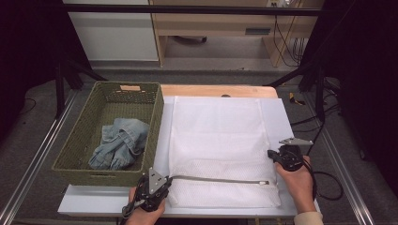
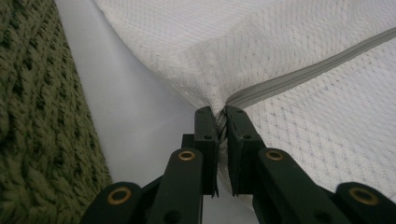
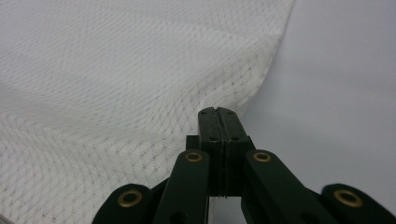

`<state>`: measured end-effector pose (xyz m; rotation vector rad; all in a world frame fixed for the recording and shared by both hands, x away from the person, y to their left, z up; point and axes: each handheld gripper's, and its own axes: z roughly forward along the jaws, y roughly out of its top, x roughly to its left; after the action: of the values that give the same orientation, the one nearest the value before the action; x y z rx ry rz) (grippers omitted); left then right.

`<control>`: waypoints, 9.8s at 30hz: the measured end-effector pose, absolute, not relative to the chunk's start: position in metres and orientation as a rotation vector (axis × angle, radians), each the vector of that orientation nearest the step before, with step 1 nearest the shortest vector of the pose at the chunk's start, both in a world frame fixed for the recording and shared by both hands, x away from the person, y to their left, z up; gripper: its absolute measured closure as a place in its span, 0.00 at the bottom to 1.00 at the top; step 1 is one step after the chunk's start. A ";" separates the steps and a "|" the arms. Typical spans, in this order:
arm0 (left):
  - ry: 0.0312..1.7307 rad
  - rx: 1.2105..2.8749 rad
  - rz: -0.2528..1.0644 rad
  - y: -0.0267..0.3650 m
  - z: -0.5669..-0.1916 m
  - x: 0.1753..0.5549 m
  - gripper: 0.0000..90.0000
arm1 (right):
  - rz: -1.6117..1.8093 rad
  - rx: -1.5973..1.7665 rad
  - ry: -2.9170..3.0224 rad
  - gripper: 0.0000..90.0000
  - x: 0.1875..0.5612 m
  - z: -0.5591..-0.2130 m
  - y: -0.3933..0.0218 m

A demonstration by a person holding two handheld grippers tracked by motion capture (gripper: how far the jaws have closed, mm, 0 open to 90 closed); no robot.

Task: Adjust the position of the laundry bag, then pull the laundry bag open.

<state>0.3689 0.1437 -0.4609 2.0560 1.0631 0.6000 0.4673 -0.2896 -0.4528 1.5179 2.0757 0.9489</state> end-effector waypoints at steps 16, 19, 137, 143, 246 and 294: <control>1.049 2.008 0.614 0.139 -0.457 0.367 0.67 | 0.962 1.514 2.022 0.82 0.464 -0.451 -0.297; 1.038 1.970 0.604 0.136 -0.451 0.366 0.52 | 1.002 1.490 1.978 0.63 0.462 -0.448 -0.300; 0.848 1.973 0.589 0.112 -0.443 0.352 0.08 | 0.891 1.383 2.084 0.89 0.363 -0.482 -0.284; 0.842 1.970 0.592 0.111 -0.443 0.352 0.08 | 0.939 1.386 2.076 0.94 0.363 -0.478 -0.286; 0.609 1.980 0.317 -0.050 -0.443 0.391 0.39 | 1.178 1.126 1.892 0.95 0.371 -0.457 -0.272; 0.581 2.023 0.233 -0.080 -0.432 0.417 0.77 | 1.208 1.070 1.848 0.95 0.366 -0.449 -0.272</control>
<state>0.4173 -0.0805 -0.4318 2.0227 0.5805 0.2332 0.3657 -0.2716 -0.4494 1.0695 1.8483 1.2082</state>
